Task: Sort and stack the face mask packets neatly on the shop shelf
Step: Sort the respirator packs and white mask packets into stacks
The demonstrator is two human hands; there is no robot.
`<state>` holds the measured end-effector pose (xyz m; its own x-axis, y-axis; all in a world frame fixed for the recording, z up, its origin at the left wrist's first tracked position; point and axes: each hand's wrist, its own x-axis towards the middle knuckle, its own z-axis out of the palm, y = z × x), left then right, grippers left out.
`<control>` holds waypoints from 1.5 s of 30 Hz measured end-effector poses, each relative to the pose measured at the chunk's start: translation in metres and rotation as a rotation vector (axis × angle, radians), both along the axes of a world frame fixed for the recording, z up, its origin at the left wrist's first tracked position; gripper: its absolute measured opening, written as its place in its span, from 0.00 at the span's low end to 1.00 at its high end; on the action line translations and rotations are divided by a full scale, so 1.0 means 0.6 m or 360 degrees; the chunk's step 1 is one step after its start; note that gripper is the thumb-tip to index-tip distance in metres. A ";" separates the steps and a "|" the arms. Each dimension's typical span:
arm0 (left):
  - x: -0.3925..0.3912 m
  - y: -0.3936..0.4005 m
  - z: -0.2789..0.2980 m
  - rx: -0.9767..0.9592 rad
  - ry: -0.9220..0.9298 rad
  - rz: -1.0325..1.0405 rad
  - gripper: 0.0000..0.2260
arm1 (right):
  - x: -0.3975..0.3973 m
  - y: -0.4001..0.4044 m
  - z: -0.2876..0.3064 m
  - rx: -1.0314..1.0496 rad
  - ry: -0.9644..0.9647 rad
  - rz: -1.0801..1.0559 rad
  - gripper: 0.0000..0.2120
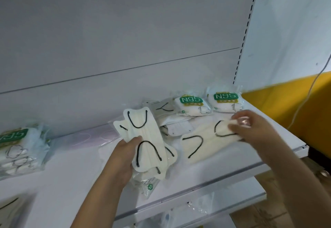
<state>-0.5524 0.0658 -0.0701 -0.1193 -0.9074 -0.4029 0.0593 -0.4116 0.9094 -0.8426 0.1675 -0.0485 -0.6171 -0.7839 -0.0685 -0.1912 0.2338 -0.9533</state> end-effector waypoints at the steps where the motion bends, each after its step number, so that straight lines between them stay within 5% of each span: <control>1: -0.007 0.003 0.001 0.0030 0.0065 0.0000 0.08 | -0.005 0.008 0.020 -0.0165 -0.0209 -0.0121 0.12; 4: -0.031 0.017 0.004 0.0135 0.0255 0.0017 0.10 | 0.013 0.031 0.055 -0.0582 -0.0704 -0.0330 0.19; 9: -0.068 0.036 0.003 0.0107 0.0626 0.0045 0.13 | 0.091 0.009 0.018 -0.0491 -0.0776 -0.0340 0.09; 12: -0.081 0.048 0.014 0.0040 0.0664 -0.0188 0.17 | 0.153 -0.034 -0.035 -0.0212 -0.0346 -0.0149 0.10; 15: -0.074 0.042 0.006 -0.0110 0.0395 -0.0194 0.20 | 0.202 -0.049 -0.074 -0.0050 0.0172 0.0362 0.09; 17: -0.056 0.035 0.002 -0.0197 0.0300 -0.0235 0.22 | 0.210 -0.053 -0.084 -0.0029 0.0192 0.0514 0.07; 22: -0.025 0.037 0.000 -0.0297 0.0278 -0.0470 0.23 | 0.220 -0.071 -0.092 0.0053 0.0455 0.0509 0.21; 26: -0.005 0.025 -0.017 -0.0218 0.0131 -0.0107 0.11 | 0.227 -0.078 -0.088 0.0003 0.0352 0.0776 0.16; 30: 0.019 0.013 -0.030 -0.0152 0.0074 0.0076 0.08 | 0.134 -0.105 -0.084 0.0014 0.0669 0.0141 0.13; 32: 0.019 0.012 -0.035 -0.0140 0.0023 0.0071 0.08 | 0.065 -0.125 -0.090 0.0401 0.0958 -0.0156 0.22; 35: 0.007 0.018 -0.037 -0.0133 -0.0042 0.0036 0.07 | 0.024 -0.150 -0.117 0.0970 0.1205 -0.0161 0.33; 40: -0.001 0.020 -0.035 -0.0131 -0.0085 -0.0021 0.08 | 0.023 -0.167 -0.128 0.0659 0.0713 -0.0029 0.08; 43: 0.003 0.017 -0.034 -0.0132 -0.0043 0.0003 0.09 | 0.004 -0.148 -0.114 0.0330 0.0330 -0.0177 0.05; 45: 0.003 0.016 -0.035 -0.0127 -0.0032 0.0017 0.10 | -0.008 -0.126 -0.093 0.0022 -0.0195 -0.0292 0.04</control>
